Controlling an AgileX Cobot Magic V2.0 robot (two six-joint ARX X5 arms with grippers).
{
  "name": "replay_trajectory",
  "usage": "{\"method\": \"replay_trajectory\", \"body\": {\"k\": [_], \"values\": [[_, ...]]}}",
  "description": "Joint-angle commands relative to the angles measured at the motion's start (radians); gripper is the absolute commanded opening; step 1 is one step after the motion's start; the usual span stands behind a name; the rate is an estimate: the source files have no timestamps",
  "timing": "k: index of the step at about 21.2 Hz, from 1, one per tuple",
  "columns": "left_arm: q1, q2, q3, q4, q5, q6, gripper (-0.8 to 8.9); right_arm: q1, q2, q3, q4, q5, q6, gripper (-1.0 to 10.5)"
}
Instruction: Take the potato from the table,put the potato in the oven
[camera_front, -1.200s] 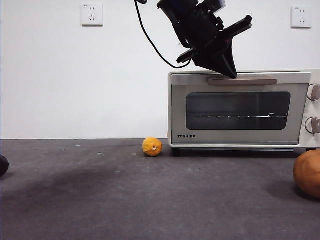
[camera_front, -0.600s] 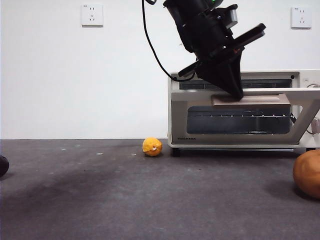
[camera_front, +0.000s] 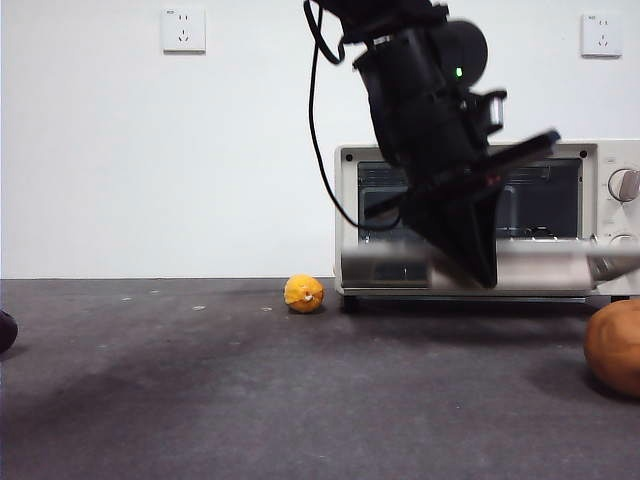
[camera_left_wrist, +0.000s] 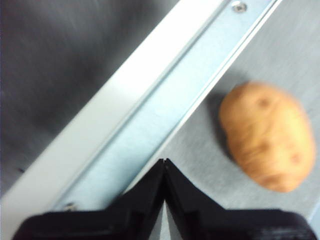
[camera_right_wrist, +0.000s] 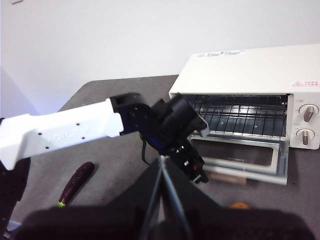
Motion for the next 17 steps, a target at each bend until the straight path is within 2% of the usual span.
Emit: {"method": "replay_trajectory", "body": {"k": [1,12,17], "values": [[0.031,0.036,-0.01,0.053,-0.077,-0.014,-0.06,0.0,-0.008,0.002,-0.021,-0.002,0.008,0.0],[0.008,0.037,-0.01,0.026,-0.076,-0.015,-0.06,0.0,-0.008,0.001,-0.021,0.0,0.005,0.0],[-0.004,0.03,-0.01,0.018,-0.076,-0.013,-0.06,0.0,-0.008,0.001,-0.021,0.034,-0.009,0.0]]}}
